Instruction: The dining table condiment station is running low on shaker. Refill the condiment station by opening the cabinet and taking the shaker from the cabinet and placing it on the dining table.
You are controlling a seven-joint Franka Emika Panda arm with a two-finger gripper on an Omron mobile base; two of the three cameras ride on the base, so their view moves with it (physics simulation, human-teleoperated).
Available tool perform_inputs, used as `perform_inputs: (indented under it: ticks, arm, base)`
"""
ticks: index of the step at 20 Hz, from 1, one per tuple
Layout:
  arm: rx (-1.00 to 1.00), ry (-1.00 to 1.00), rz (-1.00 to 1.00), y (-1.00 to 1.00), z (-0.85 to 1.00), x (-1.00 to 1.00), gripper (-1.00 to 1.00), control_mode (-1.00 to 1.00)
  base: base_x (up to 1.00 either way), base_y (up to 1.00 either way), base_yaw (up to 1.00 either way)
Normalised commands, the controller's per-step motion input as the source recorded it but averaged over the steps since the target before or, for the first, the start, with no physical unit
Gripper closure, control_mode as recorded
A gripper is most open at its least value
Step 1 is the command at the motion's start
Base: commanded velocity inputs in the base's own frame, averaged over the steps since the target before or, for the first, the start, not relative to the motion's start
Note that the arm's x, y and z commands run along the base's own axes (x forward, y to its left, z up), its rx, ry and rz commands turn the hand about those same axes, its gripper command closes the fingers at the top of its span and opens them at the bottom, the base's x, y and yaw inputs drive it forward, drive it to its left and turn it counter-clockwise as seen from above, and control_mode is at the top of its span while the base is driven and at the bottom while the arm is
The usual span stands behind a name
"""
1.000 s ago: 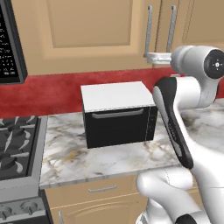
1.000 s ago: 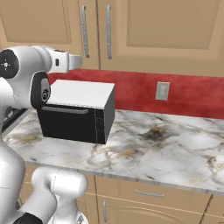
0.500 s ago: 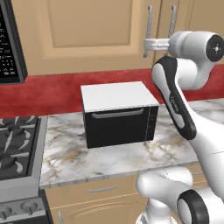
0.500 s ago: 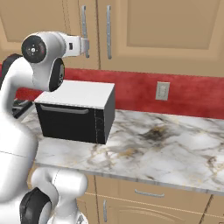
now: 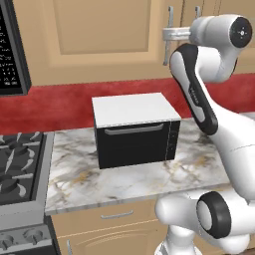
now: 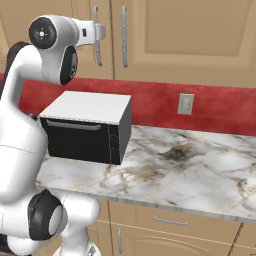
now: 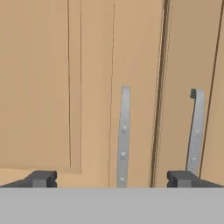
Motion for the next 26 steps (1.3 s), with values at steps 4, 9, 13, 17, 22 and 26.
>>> perform_inputs:
  ticks: [4,9,13,17,22,26]
  arm:
    - [0.0,0.02,-0.04,0.0,0.21,0.45,-1.0,-1.0]
    - [0.0,0.01,-0.01,0.0,0.01,0.48,-1.0,-1.0]
    - [0.0,0.01,0.0,0.0,0.0,0.55,-1.0,-1.0]
    - [0.0,0.03,0.0,0.0,-0.01,0.23,-1.0,-1.0]
    - [0.0,0.1,0.0,0.0,0.0,0.17,-1.0,-1.0]
    - [0.0,0.14,0.0,0.0,-0.01,0.25,-1.0,-1.0]
  base:
    - [0.0,0.0,0.0]
    - [0.0,0.0,0.0]
    - [0.0,0.0,0.0]
    - [0.0,0.0,0.0]
    - [0.0,0.0,0.0]
    - [0.0,0.0,0.0]
